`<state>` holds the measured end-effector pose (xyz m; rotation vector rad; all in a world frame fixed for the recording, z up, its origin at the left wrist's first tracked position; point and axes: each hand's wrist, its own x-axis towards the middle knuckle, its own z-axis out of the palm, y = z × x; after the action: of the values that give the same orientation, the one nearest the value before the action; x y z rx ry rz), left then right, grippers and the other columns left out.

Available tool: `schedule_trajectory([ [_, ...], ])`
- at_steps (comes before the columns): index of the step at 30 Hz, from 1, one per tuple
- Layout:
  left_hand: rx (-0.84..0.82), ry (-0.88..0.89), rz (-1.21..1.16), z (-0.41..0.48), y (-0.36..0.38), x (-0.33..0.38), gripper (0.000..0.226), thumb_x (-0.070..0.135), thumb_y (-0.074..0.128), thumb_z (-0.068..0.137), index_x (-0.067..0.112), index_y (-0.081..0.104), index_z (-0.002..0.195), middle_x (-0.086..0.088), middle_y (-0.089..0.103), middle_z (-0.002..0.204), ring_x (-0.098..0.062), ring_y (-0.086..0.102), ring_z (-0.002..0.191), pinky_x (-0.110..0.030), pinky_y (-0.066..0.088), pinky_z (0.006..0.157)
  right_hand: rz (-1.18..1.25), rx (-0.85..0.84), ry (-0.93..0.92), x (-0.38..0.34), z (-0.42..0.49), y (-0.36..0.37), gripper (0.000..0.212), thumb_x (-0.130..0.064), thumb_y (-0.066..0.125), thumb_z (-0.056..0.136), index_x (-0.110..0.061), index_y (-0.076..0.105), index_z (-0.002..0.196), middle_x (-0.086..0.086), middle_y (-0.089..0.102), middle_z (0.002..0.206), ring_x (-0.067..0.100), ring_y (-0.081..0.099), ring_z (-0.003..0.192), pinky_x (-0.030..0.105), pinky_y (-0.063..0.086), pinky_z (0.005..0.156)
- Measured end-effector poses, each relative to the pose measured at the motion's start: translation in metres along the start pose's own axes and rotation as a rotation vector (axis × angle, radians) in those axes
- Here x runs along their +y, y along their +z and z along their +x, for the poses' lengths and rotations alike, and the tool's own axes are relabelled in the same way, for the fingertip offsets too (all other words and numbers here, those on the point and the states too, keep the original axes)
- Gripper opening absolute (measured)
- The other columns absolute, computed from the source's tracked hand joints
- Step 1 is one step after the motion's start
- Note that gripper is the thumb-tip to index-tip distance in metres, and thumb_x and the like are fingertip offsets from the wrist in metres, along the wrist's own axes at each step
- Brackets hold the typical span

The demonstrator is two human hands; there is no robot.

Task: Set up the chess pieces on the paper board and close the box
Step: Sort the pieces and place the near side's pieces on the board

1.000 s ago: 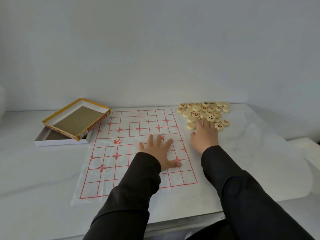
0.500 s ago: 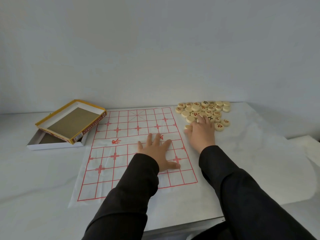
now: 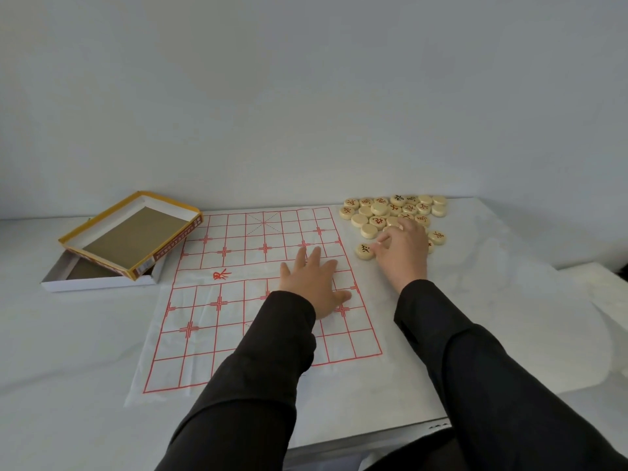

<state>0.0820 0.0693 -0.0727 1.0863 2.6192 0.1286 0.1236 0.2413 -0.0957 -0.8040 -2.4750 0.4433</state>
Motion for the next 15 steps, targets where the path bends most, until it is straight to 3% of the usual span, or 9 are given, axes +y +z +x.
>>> schedule_trajectory([
  [4, 0.055, -0.030, -0.043, 0.008, -0.009, -0.003, 0.069, 0.051, 0.045, 0.091, 0.024, 0.016, 0.148, -0.005, 0.002, 0.157, -0.029, -0.004, 0.144, -0.053, 0.009, 0.114, -0.021, 0.027, -0.031, -0.005, 0.009, -0.001, 0.017, -0.020, 0.058, 0.090, -0.006, 0.068, 0.095, 0.011, 0.058, 0.119, 0.028, 0.045, 0.118, 0.037, 0.034, 0.100],
  [9, 0.046, -0.056, -0.056, 0.016, -0.005, 0.002, 0.068, 0.050, 0.046, 0.091, 0.023, 0.018, 0.147, -0.005, 0.006, 0.157, -0.029, 0.000, 0.144, -0.054, 0.011, 0.113, -0.131, -0.090, -0.027, -0.018, 0.034, 0.003, 0.026, -0.032, 0.058, 0.090, -0.010, 0.066, 0.101, 0.008, 0.064, 0.103, 0.027, 0.056, 0.100, 0.038, 0.048, 0.084],
  [12, 0.036, -0.061, -0.063, 0.021, -0.001, 0.005, 0.068, 0.050, 0.047, 0.091, 0.024, 0.019, 0.147, -0.005, 0.007, 0.157, -0.029, 0.000, 0.144, -0.054, 0.011, 0.113, -0.322, -0.229, -0.023, -0.029, 0.046, 0.002, 0.031, -0.039, 0.057, 0.089, -0.010, 0.062, 0.099, 0.005, 0.062, 0.091, 0.027, 0.059, 0.094, 0.032, 0.044, 0.069],
  [15, 0.040, -0.055, -0.079, 0.025, -0.001, 0.005, 0.067, 0.050, 0.046, 0.091, 0.025, 0.018, 0.147, -0.004, 0.006, 0.157, -0.029, -0.001, 0.144, -0.053, 0.010, 0.113, -0.408, -0.280, -0.012, -0.035, 0.051, 0.000, 0.023, -0.034, 0.059, 0.087, -0.012, 0.060, 0.094, 0.002, 0.057, 0.081, 0.024, 0.058, 0.083, 0.029, 0.038, 0.062],
])
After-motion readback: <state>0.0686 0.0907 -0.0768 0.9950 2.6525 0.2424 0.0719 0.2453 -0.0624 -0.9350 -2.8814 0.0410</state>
